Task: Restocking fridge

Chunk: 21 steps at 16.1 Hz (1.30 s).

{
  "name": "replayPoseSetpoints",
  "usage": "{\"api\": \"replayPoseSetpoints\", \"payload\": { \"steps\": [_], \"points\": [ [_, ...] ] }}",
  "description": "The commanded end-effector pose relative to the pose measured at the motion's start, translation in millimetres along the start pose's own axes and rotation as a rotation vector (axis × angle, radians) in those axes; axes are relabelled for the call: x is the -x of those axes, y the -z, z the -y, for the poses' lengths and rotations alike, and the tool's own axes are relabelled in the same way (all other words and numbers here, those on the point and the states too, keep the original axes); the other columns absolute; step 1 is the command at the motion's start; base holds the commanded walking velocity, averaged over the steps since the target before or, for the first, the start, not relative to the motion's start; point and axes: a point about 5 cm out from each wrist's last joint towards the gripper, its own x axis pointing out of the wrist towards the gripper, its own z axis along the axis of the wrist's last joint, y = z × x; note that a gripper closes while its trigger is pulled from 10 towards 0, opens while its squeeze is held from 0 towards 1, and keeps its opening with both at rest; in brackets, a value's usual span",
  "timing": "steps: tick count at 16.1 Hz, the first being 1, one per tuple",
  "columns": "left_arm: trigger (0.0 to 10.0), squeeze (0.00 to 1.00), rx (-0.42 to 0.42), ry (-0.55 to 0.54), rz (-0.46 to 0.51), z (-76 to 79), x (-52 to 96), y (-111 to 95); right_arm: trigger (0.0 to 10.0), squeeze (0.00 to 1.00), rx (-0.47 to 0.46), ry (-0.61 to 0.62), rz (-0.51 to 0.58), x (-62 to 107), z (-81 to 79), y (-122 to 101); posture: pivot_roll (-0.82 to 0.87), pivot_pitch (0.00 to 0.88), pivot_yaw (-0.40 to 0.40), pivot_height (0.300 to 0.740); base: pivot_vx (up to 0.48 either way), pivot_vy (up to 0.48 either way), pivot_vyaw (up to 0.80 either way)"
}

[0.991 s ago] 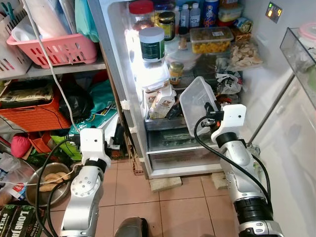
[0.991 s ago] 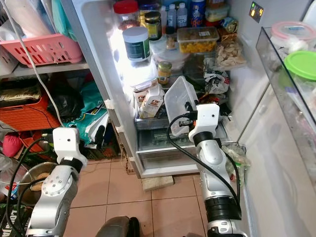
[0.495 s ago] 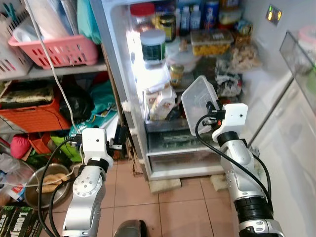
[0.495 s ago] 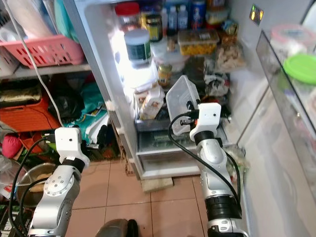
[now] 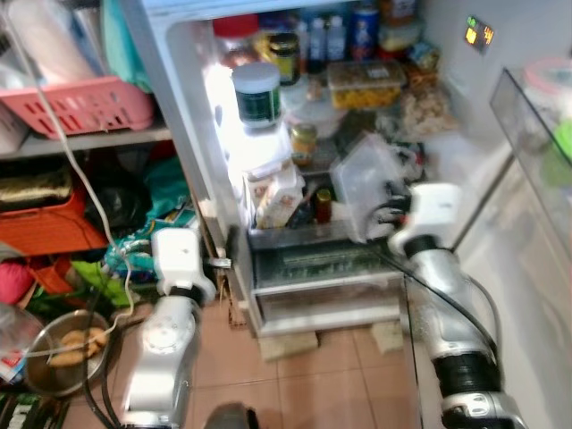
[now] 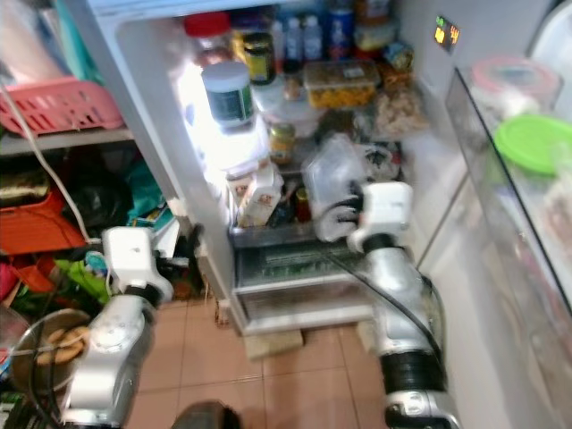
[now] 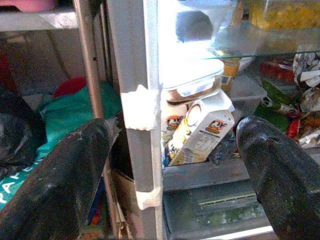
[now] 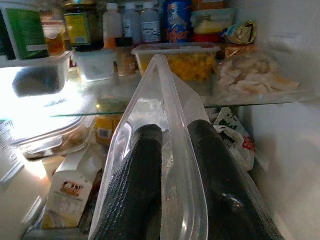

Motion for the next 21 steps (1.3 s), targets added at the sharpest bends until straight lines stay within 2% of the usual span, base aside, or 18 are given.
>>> {"api": "replayPoseSetpoints", "payload": {
  "steps": [1, 8, 12, 14, 16, 18, 21],
  "points": [
    [10.0, 0.0, -0.018, -0.038, -0.008, -12.3, 1.6, 0.9, 10.0, 0.0, -0.028, -0.052, 0.021, -4.5, -13.9, -4.7, 0.09, 0.022, 0.046, 0.74, 0.244, 0.0, 0.0],
    [10.0, 0.0, -0.02, -0.031, 0.001, -12.3, 0.7, -0.4, 10.0, 0.0, -0.062, -0.099, 0.042, -7.4, -7.4, -11.5, 0.1, 0.023, 0.052, 0.74, 0.258, 0.0, 0.0],
    [10.0, 0.0, -0.028, -0.053, -0.004, -15.9, 2.8, 1.1, 10.0, 0.0, -0.12, -0.199, 0.071, -9.0, -19.0, -21.6, 0.1, 0.032, 0.061, 0.74, 0.068, 0.0, 0.0],
    [10.0, 0.0, -0.045, -0.046, -0.01, -16.3, 9.3, 2.2, 10.0, 0.0, -0.157, -0.206, 0.073, -7.7, -23.6, -23.5, 0.11, 0.042, 0.075, 0.74, 0.0, 0.0, 0.0],
    [10.0, 0.0, -0.051, -0.04, -0.017, -21.2, 19.2, 0.9, 10.0, 0.0, -0.212, -0.211, 0.088, -7.0, -34.8, -26.6, 0.13, 0.072, 0.112, 0.74, 0.0, 0.0, 0.0],
    [10.0, 0.0, -0.059, 0.01, -0.027, -21.9, 26.2, 0.8, 10.0, 0.0, -0.242, -0.208, 0.1, -8.6, -43.2, -28.8, 0.14, 0.102, 0.131, 0.74, 0.152, 0.0, 0.0],
    [10.0, 0.0, -0.058, 0.02, -0.018, -16.8, 24.5, -7.2, 10.0, 0.0, -0.252, -0.242, 0.088, -8.2, -51.9, -29.4, 0.16, 0.123, 0.121, 0.74, 0.281, 0.0, 0.0]
  ]
}}
